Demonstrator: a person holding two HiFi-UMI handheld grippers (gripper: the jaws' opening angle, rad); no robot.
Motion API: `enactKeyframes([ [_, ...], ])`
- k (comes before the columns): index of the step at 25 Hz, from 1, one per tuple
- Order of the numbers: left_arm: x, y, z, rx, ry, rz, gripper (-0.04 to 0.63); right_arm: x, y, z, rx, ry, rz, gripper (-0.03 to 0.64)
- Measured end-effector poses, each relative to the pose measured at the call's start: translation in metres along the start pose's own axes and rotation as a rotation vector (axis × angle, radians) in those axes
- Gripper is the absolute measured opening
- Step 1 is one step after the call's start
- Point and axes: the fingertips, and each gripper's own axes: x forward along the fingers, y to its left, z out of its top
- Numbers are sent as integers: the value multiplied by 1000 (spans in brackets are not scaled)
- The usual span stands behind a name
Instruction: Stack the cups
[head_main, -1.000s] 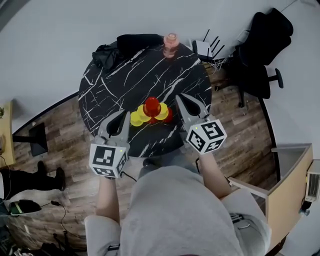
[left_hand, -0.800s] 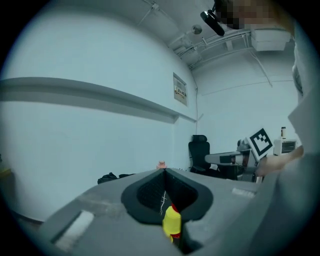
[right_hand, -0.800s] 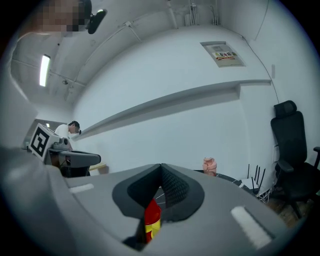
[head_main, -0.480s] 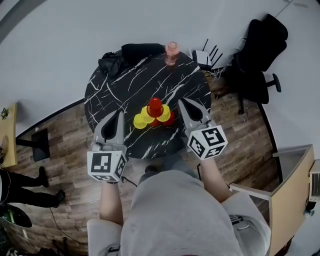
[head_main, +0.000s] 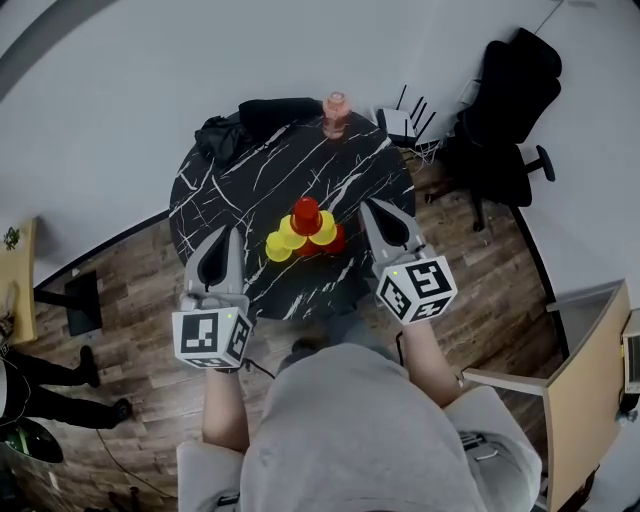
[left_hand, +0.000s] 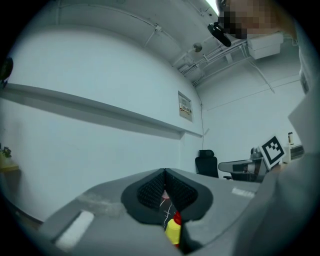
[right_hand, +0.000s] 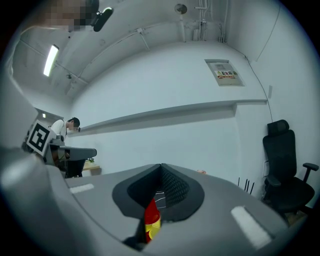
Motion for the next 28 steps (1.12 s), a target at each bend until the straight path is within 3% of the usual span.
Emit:
enactKeyframes([
  [11, -13, 10, 17, 42, -79, 88, 6, -14, -1, 18, -21, -55, -38, -2],
  [28, -15, 17, 9, 46, -79, 92, 6, -17, 6, 20, -28, -83, -72, -2],
])
